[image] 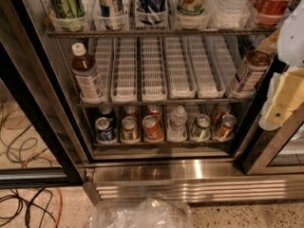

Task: Pick water bottle from top shelf of fridge

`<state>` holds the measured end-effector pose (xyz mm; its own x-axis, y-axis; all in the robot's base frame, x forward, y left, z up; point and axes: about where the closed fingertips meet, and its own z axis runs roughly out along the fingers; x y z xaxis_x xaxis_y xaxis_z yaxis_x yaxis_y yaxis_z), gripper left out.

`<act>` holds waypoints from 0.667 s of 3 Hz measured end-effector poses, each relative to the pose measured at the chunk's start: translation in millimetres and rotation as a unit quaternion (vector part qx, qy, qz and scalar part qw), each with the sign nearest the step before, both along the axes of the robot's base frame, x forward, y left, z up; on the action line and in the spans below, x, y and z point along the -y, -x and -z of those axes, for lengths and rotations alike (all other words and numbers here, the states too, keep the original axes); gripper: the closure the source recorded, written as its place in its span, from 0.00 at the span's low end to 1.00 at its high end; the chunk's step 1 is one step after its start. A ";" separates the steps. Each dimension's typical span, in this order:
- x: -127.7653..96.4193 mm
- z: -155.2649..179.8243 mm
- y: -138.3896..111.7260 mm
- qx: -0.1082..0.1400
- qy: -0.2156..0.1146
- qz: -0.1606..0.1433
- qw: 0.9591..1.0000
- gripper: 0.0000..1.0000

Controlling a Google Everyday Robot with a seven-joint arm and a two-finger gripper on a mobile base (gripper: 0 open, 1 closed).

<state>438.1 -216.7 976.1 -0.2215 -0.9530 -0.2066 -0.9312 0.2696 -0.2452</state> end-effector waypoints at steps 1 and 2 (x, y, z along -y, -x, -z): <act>0.0 0.0 0.0 0.000 0.000 0.000 1.000 0.00; -5.6 -1.9 -6.4 0.020 -0.016 0.000 1.000 0.00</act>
Offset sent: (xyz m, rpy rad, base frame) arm 0.0162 0.0126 0.0012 0.0846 -0.0896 -0.0005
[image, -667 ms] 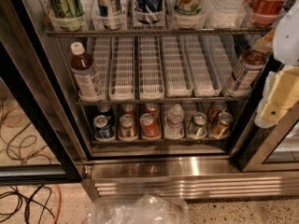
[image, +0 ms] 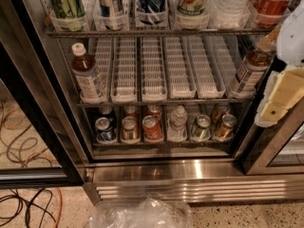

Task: Pick water bottle from top shelf of fridge

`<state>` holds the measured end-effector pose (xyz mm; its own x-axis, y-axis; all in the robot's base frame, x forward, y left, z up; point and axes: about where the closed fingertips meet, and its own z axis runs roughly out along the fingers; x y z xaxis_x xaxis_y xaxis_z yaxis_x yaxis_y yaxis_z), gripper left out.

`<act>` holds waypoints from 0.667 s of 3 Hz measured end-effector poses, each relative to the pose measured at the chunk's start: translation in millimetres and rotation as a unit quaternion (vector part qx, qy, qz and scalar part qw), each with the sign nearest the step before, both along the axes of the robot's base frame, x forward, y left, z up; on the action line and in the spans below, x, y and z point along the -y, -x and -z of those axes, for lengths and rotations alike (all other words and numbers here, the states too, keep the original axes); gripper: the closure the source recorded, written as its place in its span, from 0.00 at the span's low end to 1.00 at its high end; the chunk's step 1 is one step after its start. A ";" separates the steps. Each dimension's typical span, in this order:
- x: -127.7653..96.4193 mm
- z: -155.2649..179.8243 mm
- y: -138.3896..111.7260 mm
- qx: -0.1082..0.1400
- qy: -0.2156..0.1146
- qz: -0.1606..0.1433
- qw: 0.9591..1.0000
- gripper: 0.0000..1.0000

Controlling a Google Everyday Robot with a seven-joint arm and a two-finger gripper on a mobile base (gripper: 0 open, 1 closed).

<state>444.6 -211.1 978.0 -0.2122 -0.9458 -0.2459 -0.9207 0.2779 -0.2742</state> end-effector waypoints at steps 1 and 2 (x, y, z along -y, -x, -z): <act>-8.3 2.9 -7.6 0.038 -0.050 0.013 0.998 0.00; -19.8 11.5 -19.8 0.084 -0.106 0.018 0.991 0.00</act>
Offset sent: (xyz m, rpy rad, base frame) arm 0.0675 0.0298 -0.0008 0.3900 -0.4269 -0.0803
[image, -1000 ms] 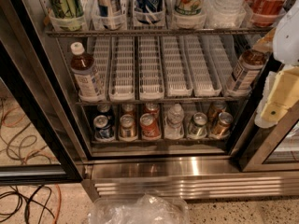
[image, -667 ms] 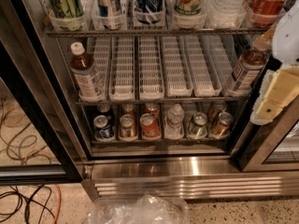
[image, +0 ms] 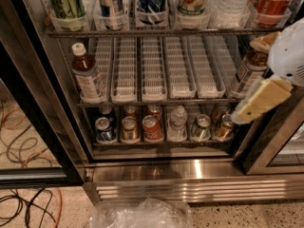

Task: Pick water bottle from top shelf of fridge

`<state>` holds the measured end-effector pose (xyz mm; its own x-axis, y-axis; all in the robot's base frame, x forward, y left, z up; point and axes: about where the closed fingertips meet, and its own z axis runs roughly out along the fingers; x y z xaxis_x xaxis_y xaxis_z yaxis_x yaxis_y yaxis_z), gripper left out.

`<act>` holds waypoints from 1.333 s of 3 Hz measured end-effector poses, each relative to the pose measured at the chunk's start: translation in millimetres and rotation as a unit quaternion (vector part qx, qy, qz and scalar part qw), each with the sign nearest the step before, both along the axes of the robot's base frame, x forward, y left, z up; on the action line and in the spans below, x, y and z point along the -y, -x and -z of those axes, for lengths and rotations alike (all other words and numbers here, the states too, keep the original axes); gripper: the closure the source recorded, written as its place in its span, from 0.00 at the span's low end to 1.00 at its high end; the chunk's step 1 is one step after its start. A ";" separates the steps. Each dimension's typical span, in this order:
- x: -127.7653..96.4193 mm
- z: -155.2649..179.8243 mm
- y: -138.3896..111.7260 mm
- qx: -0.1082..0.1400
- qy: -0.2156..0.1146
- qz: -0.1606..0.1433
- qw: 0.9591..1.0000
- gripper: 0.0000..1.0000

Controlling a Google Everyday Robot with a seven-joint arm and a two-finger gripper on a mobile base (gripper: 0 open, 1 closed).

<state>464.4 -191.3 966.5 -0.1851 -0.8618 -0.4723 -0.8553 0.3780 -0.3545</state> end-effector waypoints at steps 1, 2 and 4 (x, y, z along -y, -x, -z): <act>-17.7 0.2 -24.3 0.058 -0.046 -0.003 0.997 0.00; -31.7 -0.3 -52.9 0.105 -0.068 0.007 0.992 0.00; -36.0 7.0 -78.1 0.134 -0.103 0.047 0.985 0.00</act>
Offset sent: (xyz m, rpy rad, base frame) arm 0.0901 0.0431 -0.0023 0.1837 -0.3201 -0.0535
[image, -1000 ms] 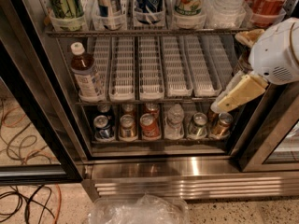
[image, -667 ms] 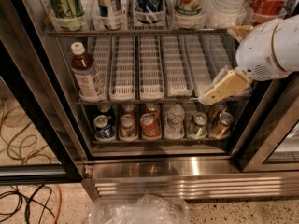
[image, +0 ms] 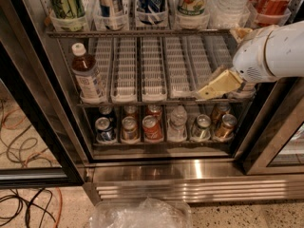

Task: Pick water bottle from top shelf of fridge

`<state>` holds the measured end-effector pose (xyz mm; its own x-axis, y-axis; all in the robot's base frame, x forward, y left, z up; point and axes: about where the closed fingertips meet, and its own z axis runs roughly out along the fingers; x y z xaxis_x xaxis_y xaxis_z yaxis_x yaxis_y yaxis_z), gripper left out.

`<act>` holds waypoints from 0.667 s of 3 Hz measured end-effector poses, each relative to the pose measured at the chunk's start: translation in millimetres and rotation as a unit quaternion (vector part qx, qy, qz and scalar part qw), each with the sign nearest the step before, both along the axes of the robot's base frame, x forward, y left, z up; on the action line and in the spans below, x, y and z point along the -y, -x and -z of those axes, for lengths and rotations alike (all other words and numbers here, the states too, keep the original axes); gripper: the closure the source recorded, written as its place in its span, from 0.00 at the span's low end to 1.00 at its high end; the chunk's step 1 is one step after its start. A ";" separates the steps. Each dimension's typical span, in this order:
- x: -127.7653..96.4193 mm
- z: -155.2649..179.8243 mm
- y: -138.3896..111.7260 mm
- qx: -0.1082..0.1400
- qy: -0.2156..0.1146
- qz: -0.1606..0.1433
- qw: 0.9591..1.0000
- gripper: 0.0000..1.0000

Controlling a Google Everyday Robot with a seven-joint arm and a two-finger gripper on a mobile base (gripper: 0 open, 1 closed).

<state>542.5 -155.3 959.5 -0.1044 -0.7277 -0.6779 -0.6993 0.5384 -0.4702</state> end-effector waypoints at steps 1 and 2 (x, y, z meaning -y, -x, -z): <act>-1.2 -0.1 0.0 -0.001 -0.004 0.001 1.000 0.00; -3.5 3.5 2.7 0.007 -0.041 0.009 0.999 0.00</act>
Offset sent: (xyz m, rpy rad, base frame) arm -0.0212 0.0001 -0.0254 0.6007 -0.1235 -0.1248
